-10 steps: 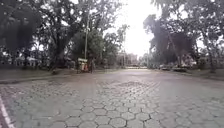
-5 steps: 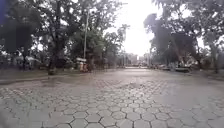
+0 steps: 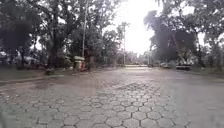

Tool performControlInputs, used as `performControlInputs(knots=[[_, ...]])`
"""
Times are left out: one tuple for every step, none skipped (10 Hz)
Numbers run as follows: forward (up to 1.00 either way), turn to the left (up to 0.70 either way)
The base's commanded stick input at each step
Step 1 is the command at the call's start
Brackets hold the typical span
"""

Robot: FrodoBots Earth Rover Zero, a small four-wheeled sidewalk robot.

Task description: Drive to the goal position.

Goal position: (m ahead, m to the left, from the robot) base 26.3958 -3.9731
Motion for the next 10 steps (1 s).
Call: performControlInputs(knots=[[0.7,0.0],[0.7,0.0],[0.7,0.0],[0.7,0.0],[0.7,0.0],[0.7,0.0],[0.7,0.0],[0.7,0.0],[0.7,0.0],[0.7,0.0]])
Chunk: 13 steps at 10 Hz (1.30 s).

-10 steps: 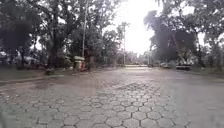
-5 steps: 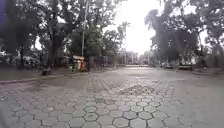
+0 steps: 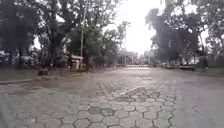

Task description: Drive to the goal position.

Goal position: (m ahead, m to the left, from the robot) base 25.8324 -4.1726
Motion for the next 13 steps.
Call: performControlInputs(knots=[[0.7,0.0],[0.7,0.0],[0.7,0.0],[0.7,0.0],[0.7,0.0],[0.7,0.0],[0.7,0.0],[0.7,0.0],[0.7,0.0],[0.7,0.0],[0.7,0.0],[0.7,0.0],[0.7,0.0]])
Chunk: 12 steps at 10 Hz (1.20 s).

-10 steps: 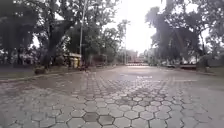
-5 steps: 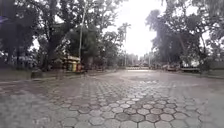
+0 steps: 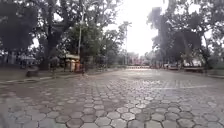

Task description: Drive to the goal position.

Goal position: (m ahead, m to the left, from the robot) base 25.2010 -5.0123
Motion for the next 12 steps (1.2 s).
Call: performControlInputs(knots=[[0.7,0.0],[0.7,0.0],[0.7,0.0],[0.7,0.0],[0.7,0.0],[0.7,0.0],[0.7,0.0],[0.7,0.0],[0.7,0.0],[0.7,0.0],[0.7,0.0],[0.7,0.0]])
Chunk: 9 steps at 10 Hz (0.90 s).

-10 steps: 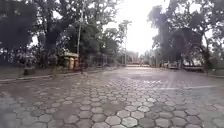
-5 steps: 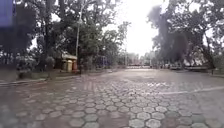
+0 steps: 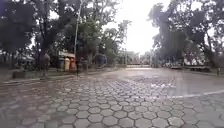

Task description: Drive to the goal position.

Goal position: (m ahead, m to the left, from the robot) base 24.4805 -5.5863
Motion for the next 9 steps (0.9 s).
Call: performControlInputs(knots=[[0.7,0.0],[0.7,0.0],[0.7,0.0],[0.7,0.0],[0.7,0.0],[0.7,0.0],[0.7,0.0],[0.7,0.0],[0.7,0.0]])
